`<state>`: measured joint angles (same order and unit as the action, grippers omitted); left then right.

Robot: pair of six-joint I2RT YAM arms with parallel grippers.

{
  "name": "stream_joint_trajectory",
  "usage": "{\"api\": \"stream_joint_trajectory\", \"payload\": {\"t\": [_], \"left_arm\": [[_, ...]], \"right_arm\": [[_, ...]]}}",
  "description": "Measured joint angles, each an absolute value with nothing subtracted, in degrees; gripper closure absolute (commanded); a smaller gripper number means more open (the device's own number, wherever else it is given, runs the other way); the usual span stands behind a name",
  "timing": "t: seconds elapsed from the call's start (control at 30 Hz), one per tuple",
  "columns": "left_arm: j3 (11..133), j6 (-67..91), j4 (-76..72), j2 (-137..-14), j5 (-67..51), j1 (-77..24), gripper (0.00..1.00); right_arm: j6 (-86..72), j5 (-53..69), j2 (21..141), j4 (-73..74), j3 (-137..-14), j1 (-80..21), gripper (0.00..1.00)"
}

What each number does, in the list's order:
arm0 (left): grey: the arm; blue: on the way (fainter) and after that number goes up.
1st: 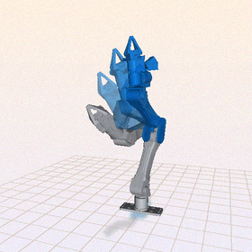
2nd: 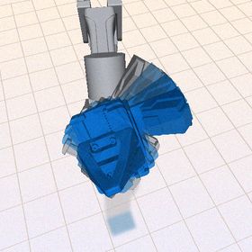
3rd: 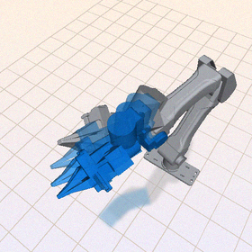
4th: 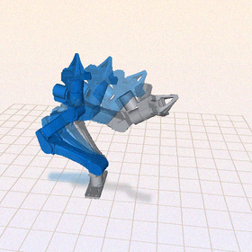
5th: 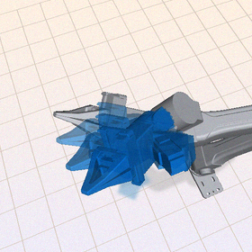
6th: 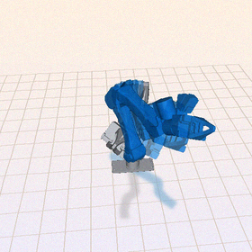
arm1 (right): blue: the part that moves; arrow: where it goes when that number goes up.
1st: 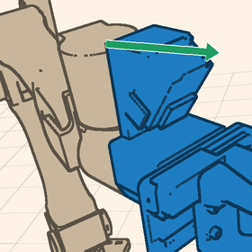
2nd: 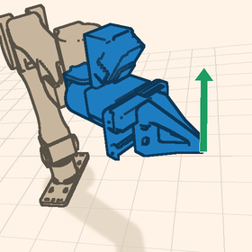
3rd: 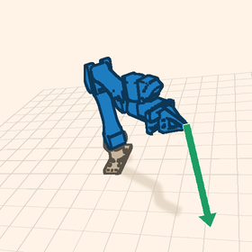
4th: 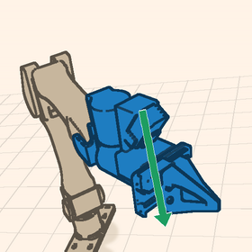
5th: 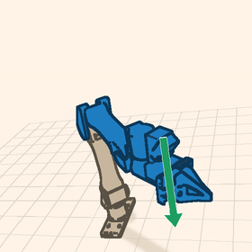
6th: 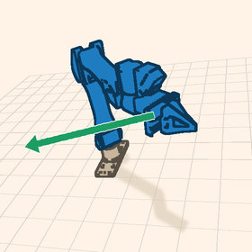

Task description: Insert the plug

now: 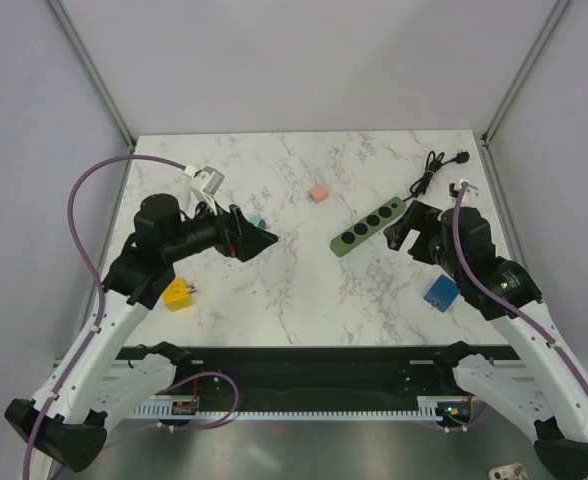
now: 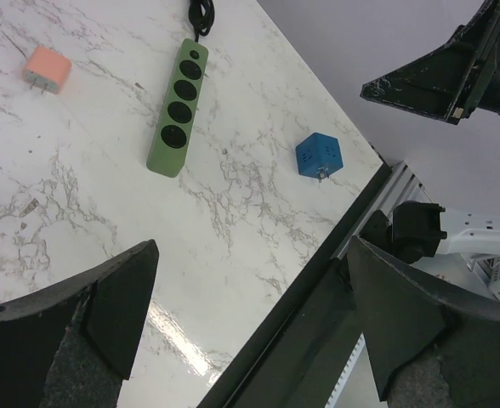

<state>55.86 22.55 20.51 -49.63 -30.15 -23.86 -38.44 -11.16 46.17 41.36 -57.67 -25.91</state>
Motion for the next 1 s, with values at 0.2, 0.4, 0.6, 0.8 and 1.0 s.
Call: {"api": "stream_joint_trajectory", "payload": {"t": [0.2, 0.4, 0.6, 0.8, 1.0], "left_arm": [[55.8, 22.5, 20.4, -49.6, -30.1, -23.9, 0.01], [54.7, 22.3, 19.6, -49.7, -29.6, -23.9, 0.01], [52.5, 21.3, 19.5, -50.0, -28.3, -23.9, 0.02], [51.0, 20.8, 19.5, -50.0, -27.2, -23.9, 0.02], [50.6, 20.5, 19.1, -50.0, -27.1, -23.9, 0.02]], "right_arm": [[-40.1, -13.1, 46.2, 41.4, -57.1, -25.9, 0.02], [-42.9, -17.8, 46.2, 42.8, -57.0, -25.9, 0.02], [-48.5, -25.0, 47.8, 49.1, -56.6, -25.9, 0.02], [-56.0, -33.7, 54.1, 57.9, -55.2, -25.6, 0.02], [-59.3, -38.2, 58.3, 61.6, -50.2, -22.3, 0.02]]}}
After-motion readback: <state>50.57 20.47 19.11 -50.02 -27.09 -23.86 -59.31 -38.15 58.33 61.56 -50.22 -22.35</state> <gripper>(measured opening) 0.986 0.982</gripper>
